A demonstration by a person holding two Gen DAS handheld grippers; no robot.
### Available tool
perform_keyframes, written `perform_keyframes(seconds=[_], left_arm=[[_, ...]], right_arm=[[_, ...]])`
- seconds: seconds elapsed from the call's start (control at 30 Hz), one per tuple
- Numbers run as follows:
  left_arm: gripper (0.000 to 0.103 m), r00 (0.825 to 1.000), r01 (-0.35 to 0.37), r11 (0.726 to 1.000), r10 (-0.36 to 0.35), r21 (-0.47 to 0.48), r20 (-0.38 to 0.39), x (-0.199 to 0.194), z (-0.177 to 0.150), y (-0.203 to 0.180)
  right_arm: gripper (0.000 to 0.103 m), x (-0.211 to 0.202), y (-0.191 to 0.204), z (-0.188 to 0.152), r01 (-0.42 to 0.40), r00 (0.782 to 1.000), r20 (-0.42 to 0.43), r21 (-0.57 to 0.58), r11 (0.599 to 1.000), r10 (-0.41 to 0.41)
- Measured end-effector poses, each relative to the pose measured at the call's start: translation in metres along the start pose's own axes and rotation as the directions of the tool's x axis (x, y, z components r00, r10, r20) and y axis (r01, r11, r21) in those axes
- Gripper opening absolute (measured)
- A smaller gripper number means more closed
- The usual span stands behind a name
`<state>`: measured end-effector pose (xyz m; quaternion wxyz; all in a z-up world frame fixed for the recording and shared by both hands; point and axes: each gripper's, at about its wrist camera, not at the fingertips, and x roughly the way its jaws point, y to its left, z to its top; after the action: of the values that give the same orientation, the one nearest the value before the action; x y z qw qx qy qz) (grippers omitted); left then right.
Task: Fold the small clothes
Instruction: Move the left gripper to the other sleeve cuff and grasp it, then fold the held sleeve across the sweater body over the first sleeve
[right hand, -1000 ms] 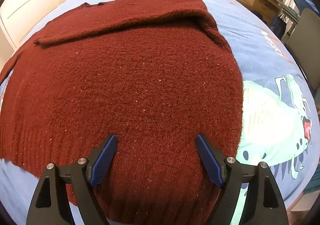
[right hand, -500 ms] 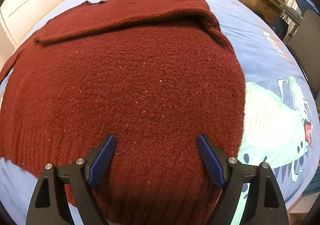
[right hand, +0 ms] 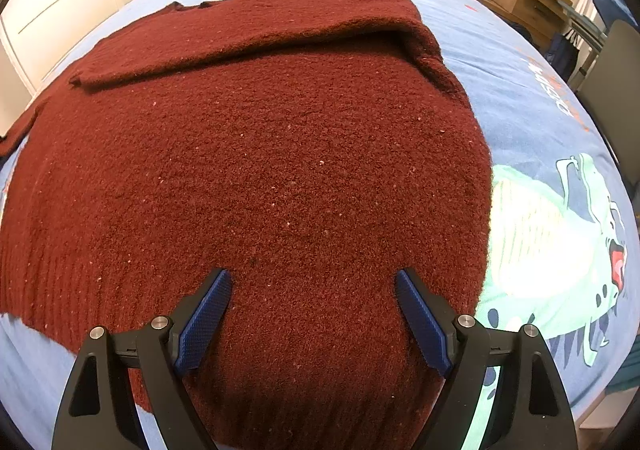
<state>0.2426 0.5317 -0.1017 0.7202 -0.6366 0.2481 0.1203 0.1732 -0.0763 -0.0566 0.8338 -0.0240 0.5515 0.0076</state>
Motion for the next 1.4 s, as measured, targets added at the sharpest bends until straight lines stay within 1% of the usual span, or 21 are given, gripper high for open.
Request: perform_keyframes(seconds=[0.07, 0.27, 0.43, 0.57, 0.63, 0.7, 0.73, 0.83, 0.9, 1.03, 1.17, 1.2, 1.27, 1.3, 1.37, 1.4], left_arm=[[0.006, 1.000, 0.007, 1.000, -0.006, 0.021, -0.008, 0.000, -0.003, -0.011], [0.006, 0.996, 0.074, 0.996, -0.072, 0.056, -0.048, 0.004, -0.022, -0.052], [0.006, 0.984, 0.156, 0.985, -0.148, 0.074, -0.103, 0.011, -0.054, -0.089], [0.006, 0.972, 0.198, 0.976, -0.183, 0.095, -0.150, 0.015, -0.077, -0.121], [0.006, 0.962, 0.224, 0.967, -0.199, 0.121, -0.186, 0.019, -0.094, -0.143], [0.006, 0.952, 0.248, 0.959, -0.214, 0.140, -0.219, 0.023, -0.112, -0.161], [0.006, 0.945, 0.261, 0.953, -0.221, 0.151, -0.241, 0.026, -0.124, -0.171], [0.006, 0.926, 0.289, 0.940, -0.227, 0.182, -0.301, 0.036, -0.160, -0.198], [0.006, 0.912, 0.308, 0.931, -0.230, 0.194, -0.341, 0.040, -0.185, -0.208], [0.006, 0.887, 0.327, 0.920, -0.220, 0.216, -0.407, 0.056, -0.225, -0.226], [0.006, 0.861, 0.334, 0.910, -0.188, 0.247, -0.473, 0.068, -0.266, -0.235], [0.006, 0.852, 0.334, 0.906, -0.172, 0.261, -0.494, 0.070, -0.281, -0.236], [0.006, 0.842, 0.330, 0.902, -0.148, 0.279, -0.519, 0.074, -0.300, -0.235], [0.006, 0.835, 0.324, 0.899, -0.125, 0.296, -0.536, 0.076, -0.313, -0.234], [0.006, 0.828, 0.311, 0.894, -0.089, 0.323, -0.553, 0.077, -0.329, -0.230], [0.006, 0.825, 0.296, 0.888, -0.052, 0.352, -0.562, 0.081, -0.341, -0.229]], right_arm=[[0.086, 0.000, 0.000, -0.001, -0.003, 1.000, 0.005, 0.002, 1.000, 0.003], [0.086, -0.002, -0.001, -0.005, -0.019, 1.000, 0.017, 0.013, 1.000, 0.019], [0.086, -0.005, -0.005, -0.007, -0.035, 0.999, 0.020, 0.019, 0.999, 0.034], [0.086, -0.013, -0.006, -0.005, -0.045, 0.998, 0.036, 0.005, 0.999, 0.045], [0.086, -0.021, -0.005, -0.005, -0.034, 0.997, 0.066, -0.012, 0.999, 0.035], [0.086, -0.029, -0.009, -0.005, -0.057, 0.995, 0.088, 0.000, 0.998, 0.056], [0.086, -0.032, -0.012, -0.005, -0.070, 0.993, 0.097, 0.012, 0.997, 0.068], [0.086, -0.044, -0.019, -0.006, -0.072, 0.989, 0.128, 0.020, 0.997, 0.069], [0.086, -0.053, -0.024, -0.007, -0.077, 0.986, 0.149, 0.021, 0.997, 0.073], [0.086, -0.066, -0.036, -0.014, -0.086, 0.981, 0.175, 0.035, 0.996, 0.079], [0.086, -0.074, -0.048, -0.019, -0.108, 0.977, 0.189, 0.054, 0.993, 0.096], [0.086, -0.076, -0.051, -0.021, -0.112, 0.976, 0.192, 0.056, 0.992, 0.100], [0.086, -0.078, -0.055, -0.023, -0.121, 0.975, 0.194, 0.059, 0.991, 0.107], [0.086, -0.078, -0.056, -0.024, -0.125, 0.975, 0.194, 0.061, 0.990, 0.110], [0.086, -0.081, -0.061, -0.027, -0.135, 0.973, 0.199, 0.067, 0.989, 0.119], [0.086, -0.081, -0.063, -0.027, -0.139, 0.972, 0.201, 0.069, 0.988, 0.122]])
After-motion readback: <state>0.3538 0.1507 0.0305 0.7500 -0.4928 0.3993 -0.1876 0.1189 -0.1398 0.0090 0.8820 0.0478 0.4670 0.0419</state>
